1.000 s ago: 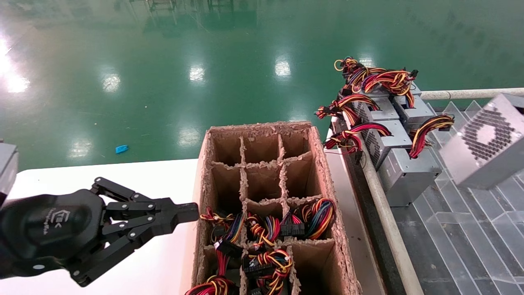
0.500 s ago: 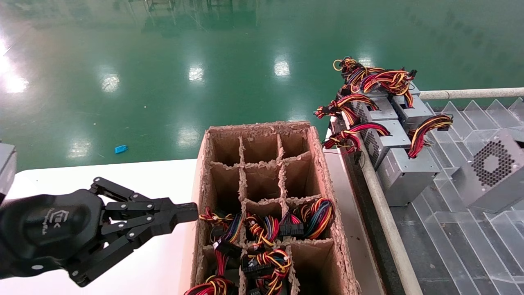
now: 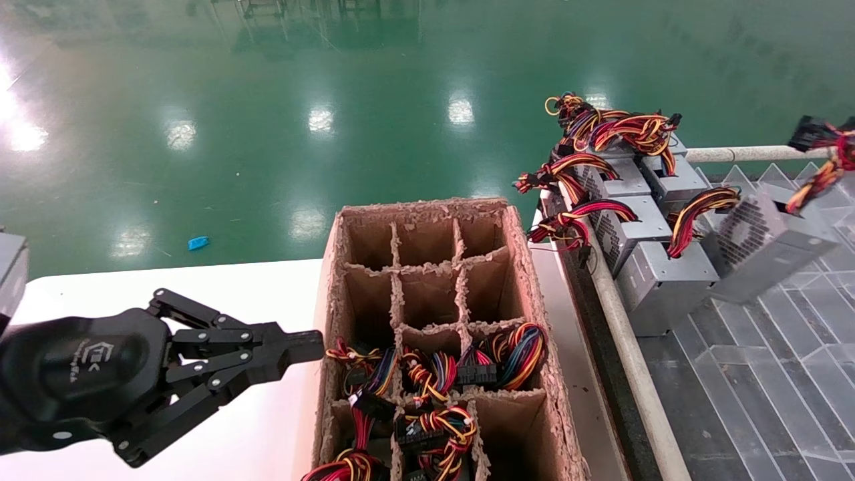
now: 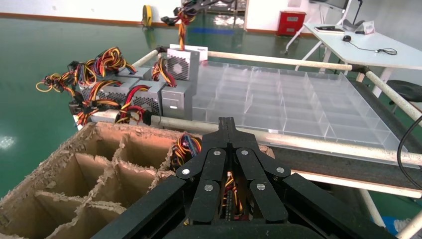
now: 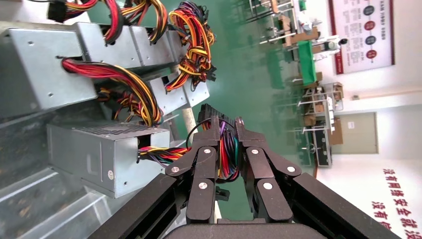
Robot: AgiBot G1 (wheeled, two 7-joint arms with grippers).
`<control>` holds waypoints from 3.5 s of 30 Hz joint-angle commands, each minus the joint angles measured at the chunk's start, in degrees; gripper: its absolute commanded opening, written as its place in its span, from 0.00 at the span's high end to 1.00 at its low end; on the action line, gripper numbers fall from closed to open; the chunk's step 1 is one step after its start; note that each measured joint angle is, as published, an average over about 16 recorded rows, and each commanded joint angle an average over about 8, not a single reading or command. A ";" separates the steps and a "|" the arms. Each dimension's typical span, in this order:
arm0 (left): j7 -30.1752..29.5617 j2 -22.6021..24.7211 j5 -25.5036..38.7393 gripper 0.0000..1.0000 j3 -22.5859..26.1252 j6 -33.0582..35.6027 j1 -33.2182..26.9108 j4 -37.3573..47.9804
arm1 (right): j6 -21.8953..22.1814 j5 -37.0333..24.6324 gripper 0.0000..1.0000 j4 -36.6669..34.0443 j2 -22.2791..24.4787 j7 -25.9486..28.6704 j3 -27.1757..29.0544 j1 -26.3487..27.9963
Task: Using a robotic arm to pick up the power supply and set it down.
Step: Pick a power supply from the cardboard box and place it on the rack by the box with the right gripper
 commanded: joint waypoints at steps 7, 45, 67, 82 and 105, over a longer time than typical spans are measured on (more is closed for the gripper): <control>0.00 0.00 0.00 1.00 0.00 0.00 0.00 0.00 | 8.15 1.71 1.00 0.05 -3.33 -3.94 -0.18 -4.28; 0.00 0.00 0.00 1.00 0.00 0.00 0.00 0.00 | 15.27 5.68 1.00 0.79 -5.47 -11.79 2.72 -10.38; 0.00 0.00 0.00 1.00 0.00 0.00 0.00 0.00 | 16.49 7.09 1.00 0.03 -11.03 -17.25 3.00 -11.76; 0.00 0.00 0.00 1.00 0.00 0.00 0.00 0.00 | 23.27 2.28 1.00 0.64 -9.88 -12.22 0.60 -11.46; 0.00 0.00 0.00 1.00 0.00 0.00 0.00 0.00 | 4.47 15.81 1.00 0.27 2.32 -14.91 4.85 -14.03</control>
